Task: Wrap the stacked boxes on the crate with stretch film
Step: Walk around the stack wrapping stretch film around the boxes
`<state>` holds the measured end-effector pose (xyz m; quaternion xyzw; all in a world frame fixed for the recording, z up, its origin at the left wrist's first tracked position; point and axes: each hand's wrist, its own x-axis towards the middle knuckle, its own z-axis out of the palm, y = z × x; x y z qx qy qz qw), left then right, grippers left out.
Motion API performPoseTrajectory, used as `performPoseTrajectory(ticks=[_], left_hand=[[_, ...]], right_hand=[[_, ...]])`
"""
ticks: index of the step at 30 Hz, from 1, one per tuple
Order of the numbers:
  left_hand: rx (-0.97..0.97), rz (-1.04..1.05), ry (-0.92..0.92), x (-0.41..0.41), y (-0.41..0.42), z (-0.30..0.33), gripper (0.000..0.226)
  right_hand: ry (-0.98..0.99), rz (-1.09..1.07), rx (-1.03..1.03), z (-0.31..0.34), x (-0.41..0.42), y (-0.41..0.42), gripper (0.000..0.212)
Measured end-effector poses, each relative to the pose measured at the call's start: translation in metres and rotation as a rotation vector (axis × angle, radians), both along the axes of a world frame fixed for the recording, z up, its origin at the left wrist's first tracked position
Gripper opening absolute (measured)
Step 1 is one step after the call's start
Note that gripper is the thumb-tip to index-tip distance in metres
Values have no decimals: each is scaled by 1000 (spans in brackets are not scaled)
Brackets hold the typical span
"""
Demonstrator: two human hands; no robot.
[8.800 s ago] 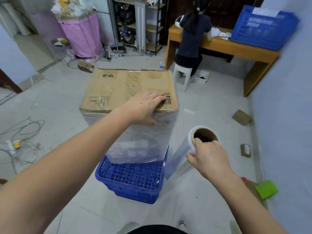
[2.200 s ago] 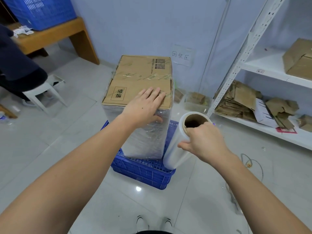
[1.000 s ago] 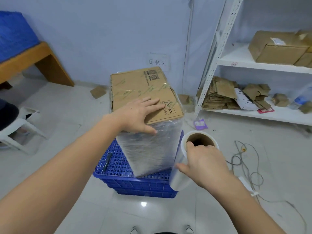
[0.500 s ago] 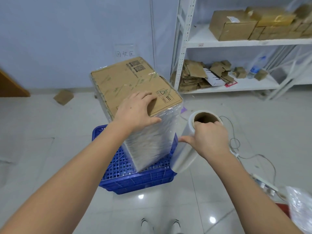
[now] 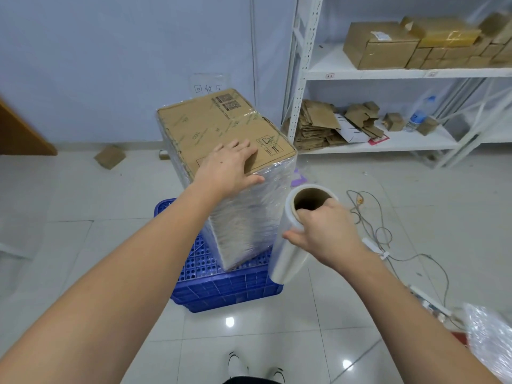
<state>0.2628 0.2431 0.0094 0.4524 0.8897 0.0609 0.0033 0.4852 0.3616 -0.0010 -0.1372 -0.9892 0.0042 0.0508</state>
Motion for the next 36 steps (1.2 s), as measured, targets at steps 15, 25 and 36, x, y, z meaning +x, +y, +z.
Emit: performPoseTrajectory(ticks=[15,25,36], left_hand=[[43,45,-25,-2,-4,-6,90],[52,40,-2,-2,-4,-4,90],[120,-14,-63,-13,-15,-8,88]], right_hand=[[-8,488,5,-2,-4,-37,42],[-45,82,-11,1,-1,-92,57],[15,-22,75,-13,-10,-130,27]])
